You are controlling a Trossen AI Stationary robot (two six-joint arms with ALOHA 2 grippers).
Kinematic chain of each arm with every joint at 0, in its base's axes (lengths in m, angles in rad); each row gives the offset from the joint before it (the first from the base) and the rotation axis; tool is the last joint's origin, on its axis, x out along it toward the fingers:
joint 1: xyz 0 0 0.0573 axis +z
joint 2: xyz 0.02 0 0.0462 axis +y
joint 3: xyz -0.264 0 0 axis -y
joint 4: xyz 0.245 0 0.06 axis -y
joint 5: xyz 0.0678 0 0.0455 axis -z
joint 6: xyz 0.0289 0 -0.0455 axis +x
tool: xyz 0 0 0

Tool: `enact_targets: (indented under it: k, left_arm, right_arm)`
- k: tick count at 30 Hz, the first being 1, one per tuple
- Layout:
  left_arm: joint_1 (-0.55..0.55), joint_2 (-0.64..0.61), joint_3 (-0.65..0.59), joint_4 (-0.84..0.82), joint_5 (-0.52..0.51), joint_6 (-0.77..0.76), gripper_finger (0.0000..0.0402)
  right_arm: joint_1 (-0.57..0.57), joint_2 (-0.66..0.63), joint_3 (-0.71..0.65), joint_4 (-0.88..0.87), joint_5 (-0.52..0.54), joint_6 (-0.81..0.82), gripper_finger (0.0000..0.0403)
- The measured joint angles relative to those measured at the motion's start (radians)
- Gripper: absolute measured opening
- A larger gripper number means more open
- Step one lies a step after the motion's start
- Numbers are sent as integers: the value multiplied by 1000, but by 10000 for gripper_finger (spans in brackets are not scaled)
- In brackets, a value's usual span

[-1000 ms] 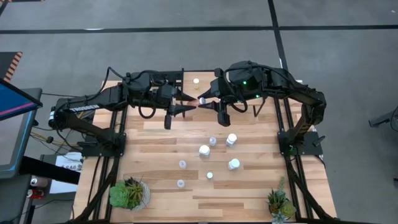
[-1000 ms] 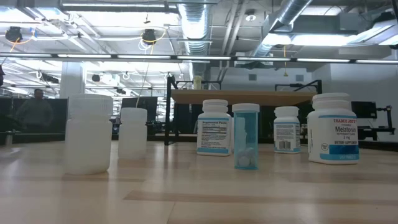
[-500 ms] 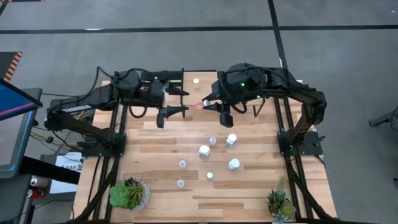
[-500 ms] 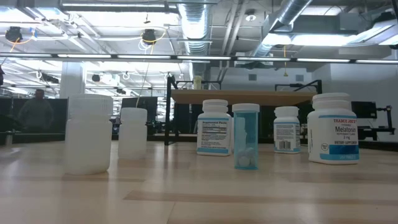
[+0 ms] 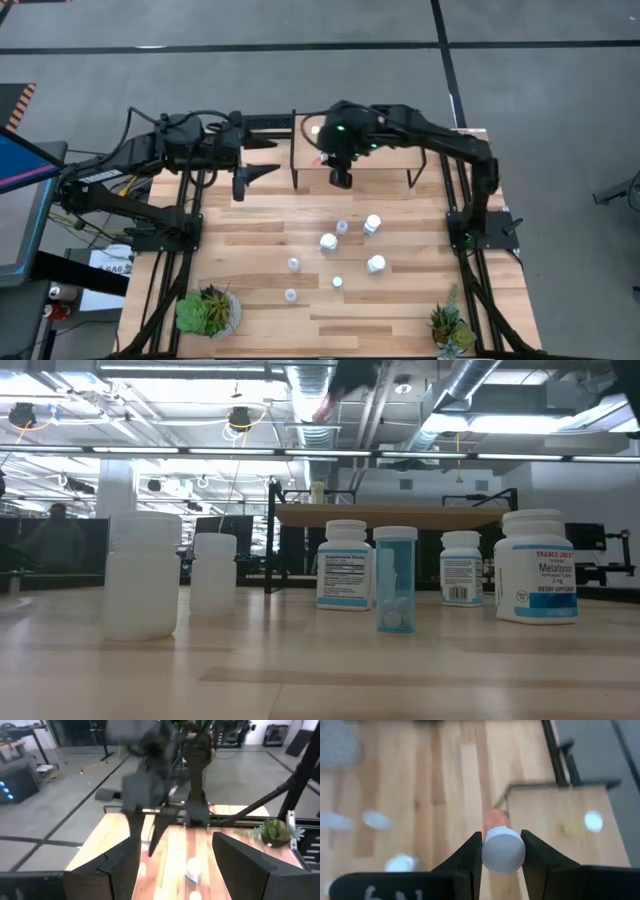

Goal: Pick and place medicine bottles onto shelf by color
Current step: Put the orange pill bottle on the shelf

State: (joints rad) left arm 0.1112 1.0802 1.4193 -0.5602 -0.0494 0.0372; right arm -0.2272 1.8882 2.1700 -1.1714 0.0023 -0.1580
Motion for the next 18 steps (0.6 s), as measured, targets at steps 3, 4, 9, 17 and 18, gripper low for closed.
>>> enact_targets:
  k: [3, 4, 9, 17, 18]
  left_arm:
    - [0, 1, 0, -29, -1, -2, 234]
    - [0, 3, 0, -31, -1, -6, 234]
    - [0, 11, 0, -35, -3, -12, 234]
    - [0, 19, 0, -31, -9, -12, 234]
    - [0, 19, 0, -29, -10, -12, 234]
  right_arm:
    - [-35, 63, 0, -9, 0, -16, 114]
    - [-45, 81, -1, -22, 0, -17, 114]
    - [-80, 131, 1, -36, 0, -42, 114]
    - [-117, 166, 1, -29, 0, -81, 114]
    - [-120, 172, 2, -34, 0, -83, 114]
